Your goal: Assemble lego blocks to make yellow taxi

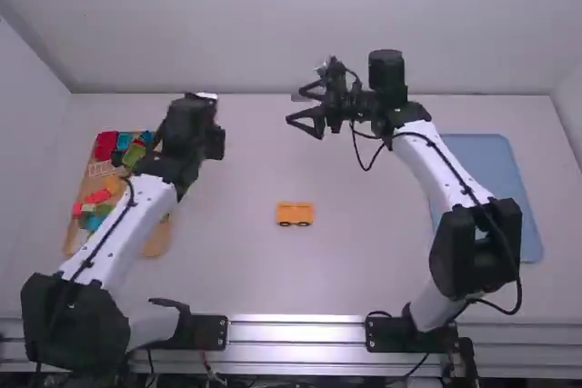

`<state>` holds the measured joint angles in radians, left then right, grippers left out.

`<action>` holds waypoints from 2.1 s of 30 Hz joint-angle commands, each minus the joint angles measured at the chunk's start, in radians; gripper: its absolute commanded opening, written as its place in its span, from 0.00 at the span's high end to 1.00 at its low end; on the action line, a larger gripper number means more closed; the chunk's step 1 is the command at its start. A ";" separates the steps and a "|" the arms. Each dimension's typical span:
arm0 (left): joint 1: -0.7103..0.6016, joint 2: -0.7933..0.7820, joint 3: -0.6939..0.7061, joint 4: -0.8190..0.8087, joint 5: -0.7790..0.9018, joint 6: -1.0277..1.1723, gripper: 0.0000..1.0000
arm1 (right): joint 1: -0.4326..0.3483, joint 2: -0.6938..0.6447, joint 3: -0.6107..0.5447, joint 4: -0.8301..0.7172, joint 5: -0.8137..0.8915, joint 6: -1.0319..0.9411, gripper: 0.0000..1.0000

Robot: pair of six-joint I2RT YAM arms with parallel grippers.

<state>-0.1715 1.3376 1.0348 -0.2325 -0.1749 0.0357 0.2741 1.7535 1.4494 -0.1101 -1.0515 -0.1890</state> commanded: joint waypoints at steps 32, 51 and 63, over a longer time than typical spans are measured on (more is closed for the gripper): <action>-0.248 0.090 -0.148 0.316 0.288 0.447 0.98 | -0.041 0.268 0.023 -0.111 -0.355 0.193 0.23; -0.254 0.143 -0.148 0.369 0.298 0.401 0.96 | 0.018 0.268 0.023 -0.156 -0.196 0.193 0.40; -0.256 0.159 -0.148 0.400 0.287 0.402 0.92 | 0.027 0.268 0.023 -0.160 -0.181 0.193 0.69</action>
<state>-0.4171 1.4849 0.8967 0.1547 0.1036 0.4419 0.2970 2.0140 1.4536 -0.2665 -1.1980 -0.0006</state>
